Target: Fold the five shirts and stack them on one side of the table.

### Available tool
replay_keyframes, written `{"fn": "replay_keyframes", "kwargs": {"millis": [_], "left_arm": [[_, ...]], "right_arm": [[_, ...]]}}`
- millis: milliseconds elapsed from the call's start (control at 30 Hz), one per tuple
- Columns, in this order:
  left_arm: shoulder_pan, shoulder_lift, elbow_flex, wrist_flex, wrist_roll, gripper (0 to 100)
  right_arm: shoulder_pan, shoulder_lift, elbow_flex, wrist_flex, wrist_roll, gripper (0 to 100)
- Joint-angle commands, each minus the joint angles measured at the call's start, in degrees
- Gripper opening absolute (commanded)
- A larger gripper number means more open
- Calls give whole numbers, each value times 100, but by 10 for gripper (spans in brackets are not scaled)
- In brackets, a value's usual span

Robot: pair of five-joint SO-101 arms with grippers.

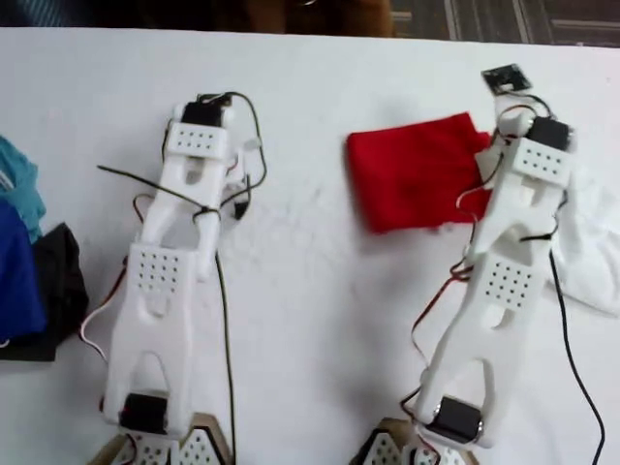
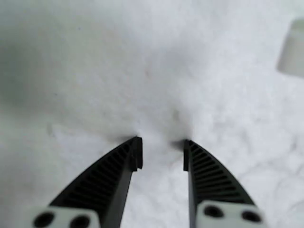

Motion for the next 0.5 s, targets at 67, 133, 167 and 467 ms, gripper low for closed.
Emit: {"fn": "replay_keyframes", "kwargs": {"millis": [67,133,167,467], "left_arm": [[237,26,-75,-44,-35,195],[237,26,-75,-44,-35,195],[237,26,-75,-44,-35,195],[237,26,-75,-44,-44,195]], "right_arm": [[611,-927,-211,31,53,19],[813,-1086,-193,127,176,19],[910,-1130,-193,180,316,19],[1912,-1385,-237,251,536,19]]}}
